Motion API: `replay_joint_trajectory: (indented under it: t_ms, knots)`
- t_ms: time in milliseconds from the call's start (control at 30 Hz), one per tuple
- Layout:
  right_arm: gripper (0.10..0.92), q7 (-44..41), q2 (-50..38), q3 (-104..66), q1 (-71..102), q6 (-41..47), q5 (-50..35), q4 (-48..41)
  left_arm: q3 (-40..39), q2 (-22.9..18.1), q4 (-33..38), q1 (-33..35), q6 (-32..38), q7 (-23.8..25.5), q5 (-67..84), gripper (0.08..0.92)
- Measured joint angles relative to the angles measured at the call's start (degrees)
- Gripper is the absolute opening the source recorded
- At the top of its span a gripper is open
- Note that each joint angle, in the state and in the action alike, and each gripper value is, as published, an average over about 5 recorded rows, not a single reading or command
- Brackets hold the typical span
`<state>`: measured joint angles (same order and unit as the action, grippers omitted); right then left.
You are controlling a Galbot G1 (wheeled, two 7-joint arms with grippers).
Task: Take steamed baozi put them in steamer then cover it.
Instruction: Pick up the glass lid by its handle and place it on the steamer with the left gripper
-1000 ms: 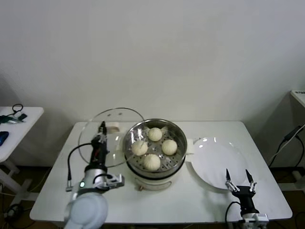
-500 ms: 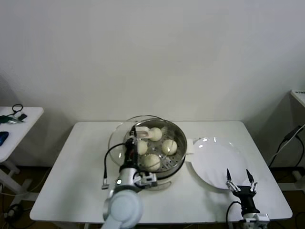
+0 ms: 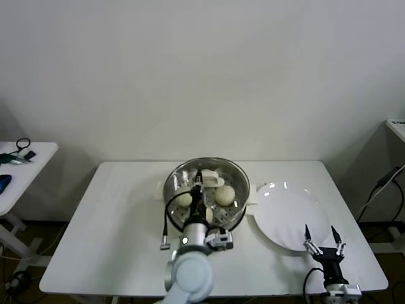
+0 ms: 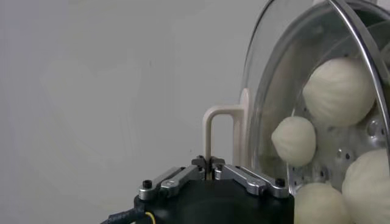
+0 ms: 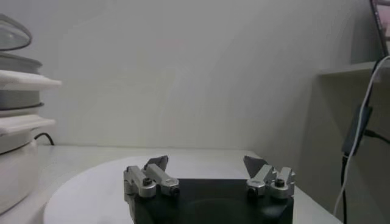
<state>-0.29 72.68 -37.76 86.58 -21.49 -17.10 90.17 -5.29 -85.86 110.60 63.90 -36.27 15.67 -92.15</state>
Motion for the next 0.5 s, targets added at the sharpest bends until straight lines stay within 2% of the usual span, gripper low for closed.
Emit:
replay_joint_trajectory:
  t_ms: [500]
  knots:
    - [0.823, 0.1, 0.3, -0.3, 0.7, -0.5, 0.0, 0.1, -0.4, -1.7, -4.0, -1.5, -0.6, -1.8, -1.2, 0.133]
